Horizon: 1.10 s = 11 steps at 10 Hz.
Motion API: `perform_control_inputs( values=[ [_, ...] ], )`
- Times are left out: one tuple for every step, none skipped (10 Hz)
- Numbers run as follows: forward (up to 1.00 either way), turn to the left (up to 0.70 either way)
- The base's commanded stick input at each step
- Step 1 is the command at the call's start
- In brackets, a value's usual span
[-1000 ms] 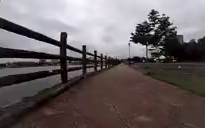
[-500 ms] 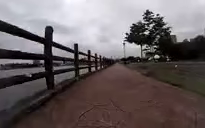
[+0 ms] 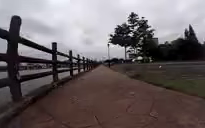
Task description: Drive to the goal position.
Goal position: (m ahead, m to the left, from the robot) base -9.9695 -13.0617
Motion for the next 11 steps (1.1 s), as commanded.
perform_control_inputs(
  values=[
    [1.0,0.0],
    [1.0,0.0],
    [1.0,0.0],
    [1.0,0.0],
    [1.0,0.0],
    [1.0,0.0],
    [1.0,0.0],
    [1.0,0.0],
    [1.0,0.0],
    [1.0,0.0],
    [1.0,0.0]
  ],
)
